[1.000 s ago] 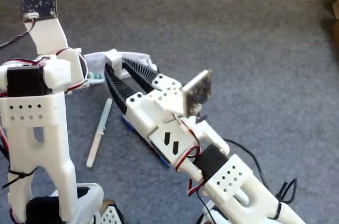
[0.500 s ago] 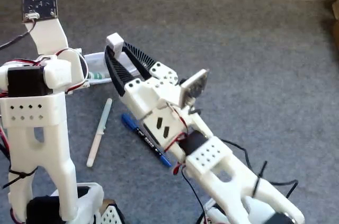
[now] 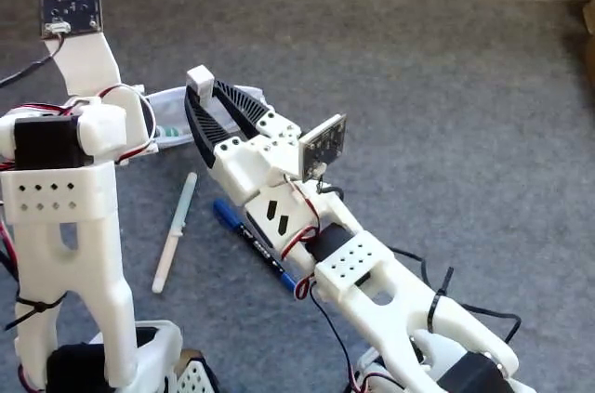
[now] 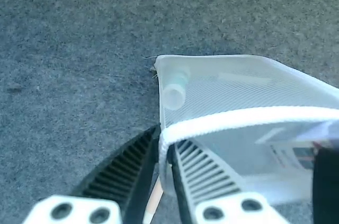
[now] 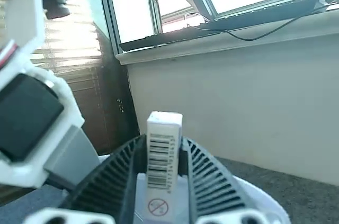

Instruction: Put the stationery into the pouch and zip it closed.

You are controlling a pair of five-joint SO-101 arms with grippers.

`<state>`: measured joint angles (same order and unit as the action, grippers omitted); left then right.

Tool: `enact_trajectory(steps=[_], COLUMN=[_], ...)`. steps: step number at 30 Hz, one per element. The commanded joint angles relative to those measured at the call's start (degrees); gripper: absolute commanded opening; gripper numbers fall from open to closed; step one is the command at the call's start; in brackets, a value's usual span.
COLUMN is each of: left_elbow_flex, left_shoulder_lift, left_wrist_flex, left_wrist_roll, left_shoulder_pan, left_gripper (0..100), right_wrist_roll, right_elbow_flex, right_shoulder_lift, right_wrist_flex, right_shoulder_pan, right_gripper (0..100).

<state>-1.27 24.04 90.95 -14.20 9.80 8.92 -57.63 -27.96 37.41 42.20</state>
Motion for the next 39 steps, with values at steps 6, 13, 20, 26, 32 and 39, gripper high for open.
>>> enact_trajectory(steps=[6, 13, 20, 26, 32, 39], left_elbow_flex=[0.1, 0.2, 0.2, 0.2, 0.2, 0.2], left_shoulder_lift=[0.8, 0.8, 0.8, 0.8, 0.8, 0.8], left_wrist_flex=[0.2, 0.2, 0.1, 0.1, -0.5, -0.7], left_wrist_roll=[0.0, 0.1, 0.1, 0.1, 0.1, 0.1], left_shoulder_pan=[-0.4, -0.4, -0.4, 0.4, 2.1, 2.1], left_gripper=[1, 1, 1, 1, 1, 1], right_wrist_roll=[-4.3, -4.4, -4.4, -4.5, -4.1, -4.1], right_elbow_flex=[-1.2, -1.2, -1.5, -5.7, -6.9, -7.3], right_shoulder_lift=[-0.7, -0.7, -0.7, -6.9, -18.8, -26.9], right_wrist_flex=[1.0, 1.0, 0.9, -0.8, -18.9, -29.8], right_shoulder_pan=[-0.3, 0.3, 0.3, 2.8, 4.4, 4.4], right_gripper=[11.7, 11.7, 11.7, 11.7, 11.7, 11.7])
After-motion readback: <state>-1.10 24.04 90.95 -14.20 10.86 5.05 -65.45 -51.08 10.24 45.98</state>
